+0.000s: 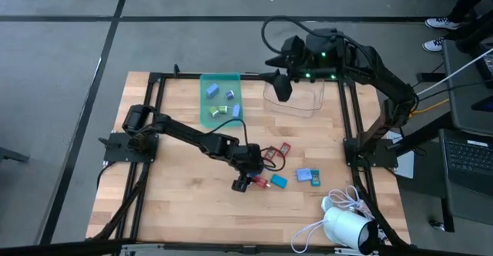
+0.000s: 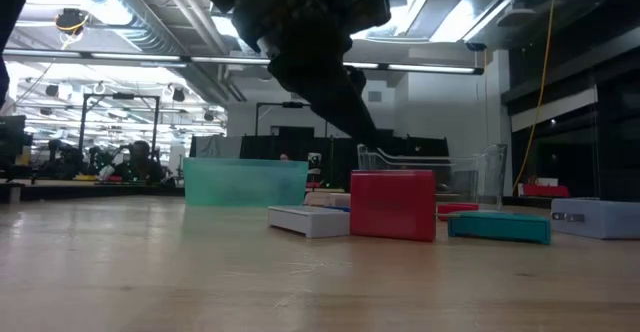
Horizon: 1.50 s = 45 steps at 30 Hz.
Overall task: Pick & Place Office items
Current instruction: Put the red charger adapter into the green bin
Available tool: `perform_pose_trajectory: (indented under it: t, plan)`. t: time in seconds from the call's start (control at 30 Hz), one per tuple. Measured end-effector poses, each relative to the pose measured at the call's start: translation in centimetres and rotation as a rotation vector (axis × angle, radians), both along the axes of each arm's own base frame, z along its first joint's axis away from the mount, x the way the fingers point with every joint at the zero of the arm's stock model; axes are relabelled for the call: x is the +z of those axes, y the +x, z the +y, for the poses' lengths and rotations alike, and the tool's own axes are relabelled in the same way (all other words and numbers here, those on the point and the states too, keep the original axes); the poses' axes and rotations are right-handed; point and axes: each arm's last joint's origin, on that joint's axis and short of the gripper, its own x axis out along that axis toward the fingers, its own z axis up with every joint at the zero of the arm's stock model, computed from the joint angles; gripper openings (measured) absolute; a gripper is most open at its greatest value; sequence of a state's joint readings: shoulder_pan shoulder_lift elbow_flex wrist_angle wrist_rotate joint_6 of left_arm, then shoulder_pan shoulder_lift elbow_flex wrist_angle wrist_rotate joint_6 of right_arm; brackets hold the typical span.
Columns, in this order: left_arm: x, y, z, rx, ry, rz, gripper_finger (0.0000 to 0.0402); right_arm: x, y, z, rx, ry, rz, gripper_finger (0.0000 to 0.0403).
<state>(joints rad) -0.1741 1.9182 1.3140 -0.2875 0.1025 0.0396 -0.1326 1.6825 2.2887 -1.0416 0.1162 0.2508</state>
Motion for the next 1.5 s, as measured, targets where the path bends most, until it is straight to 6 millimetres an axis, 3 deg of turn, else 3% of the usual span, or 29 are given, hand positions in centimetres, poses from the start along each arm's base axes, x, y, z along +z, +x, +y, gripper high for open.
perform_pose_trajectory:
  t: [0.37, 0.8, 1.17, 1.37, 1.5]
  plan:
    - [-1.2, 0.4, -1.5, -0.033, -0.002, -0.010, 0.0239, 0.0, 0.0, 0.0, -0.001, 0.002, -0.002, 0.0267]
    - [-4.0, 1.2, -1.4, -0.006, -0.029, 0.035, 0.0237, 0.1, 0.0, 0.0, -0.001, 0.002, -0.009, 0.0267]
    - [-6.2, 2.0, -1.1, 0.038, -0.103, 0.053, 0.0146, 0.1, 0.0, 0.0, -0.001, 0.001, -0.009, 0.0267]
    - [-5.6, 2.1, -0.8, 0.072, -0.147, 0.041, 0.0116, 0.1, 0.1, 0.0, -0.001, 0.002, -0.009, 0.0267]
    - [-2.8, 2.1, 0.0, 0.082, -0.178, -0.022, 0.0116, 0.1, 0.1, 0.0, -0.001, 0.000, -0.011, 0.0267]
